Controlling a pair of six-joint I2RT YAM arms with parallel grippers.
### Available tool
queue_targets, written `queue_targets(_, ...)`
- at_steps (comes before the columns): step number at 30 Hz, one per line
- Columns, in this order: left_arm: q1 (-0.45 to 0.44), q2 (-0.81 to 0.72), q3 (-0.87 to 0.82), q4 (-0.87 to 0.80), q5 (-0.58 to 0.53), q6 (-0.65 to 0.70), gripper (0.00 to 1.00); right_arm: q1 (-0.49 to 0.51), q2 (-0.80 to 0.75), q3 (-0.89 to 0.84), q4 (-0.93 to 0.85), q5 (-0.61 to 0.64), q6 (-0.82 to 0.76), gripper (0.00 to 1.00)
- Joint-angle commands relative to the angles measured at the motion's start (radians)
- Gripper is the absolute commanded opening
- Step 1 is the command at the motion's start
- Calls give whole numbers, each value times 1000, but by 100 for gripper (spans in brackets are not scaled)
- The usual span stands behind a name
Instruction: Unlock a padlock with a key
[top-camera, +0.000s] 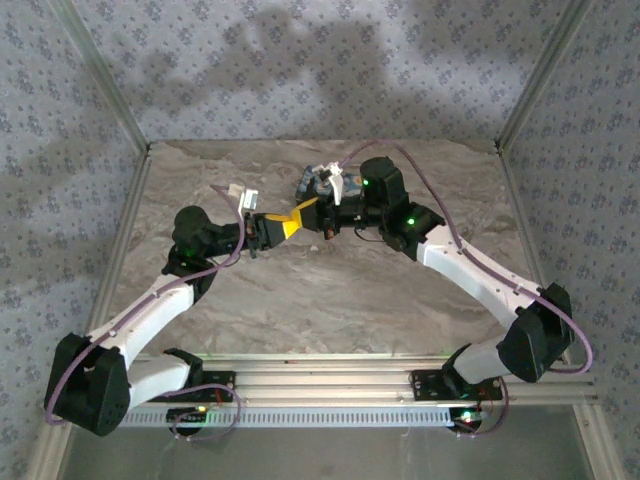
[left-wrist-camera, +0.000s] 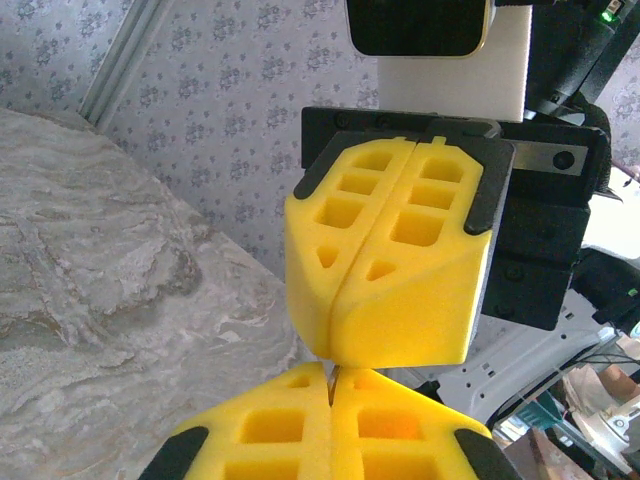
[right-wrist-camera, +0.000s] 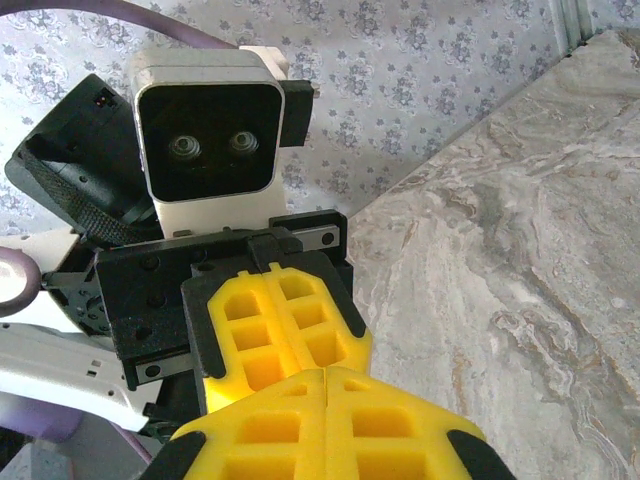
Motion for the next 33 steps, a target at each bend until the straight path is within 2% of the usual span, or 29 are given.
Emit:
queue_targets(1, 6, -8, 9, 21, 3, 16, 0, -7, -31, -13, 35, 59, 39, 7)
queue_targets(3, 9, -10, 7, 4, 2, 33, 0, -18, -40, -19, 40, 79, 67, 25)
queue_targets(10, 9, -26, 22, -115, 0, 116, 0, -36, -63, -23, 43, 98, 123, 50)
queue_targets(12, 9, -32, 32, -167, -2, 150, 0, -38, -65, -24, 29, 129, 130, 54)
queue_targets(14, 9, -44, 48, -250, -12, 200, 0, -42, -65, -24, -17, 198, 136, 55)
queue_targets(17, 9, -62, 86, -430, -55, 302, 0, -48, -58, -25, -124, 373, 166, 56)
queue_targets(21, 12, -69, 130, -683, -180, 420, 0, -47, 10, -23, -286, 609, 238, 55)
queue_targets(23, 14, -70, 132, -750, -245, 442, 0, -36, 72, -3, -359, 687, 297, 54)
queue_targets(27, 21, -55, 120, -842, -359, 449, 0, 17, 205, 39, -382, 786, 335, 54)
queue_targets(33, 41, -33, 81, -875, -407, 438, 0, 45, 429, 177, -396, 902, 357, 54)
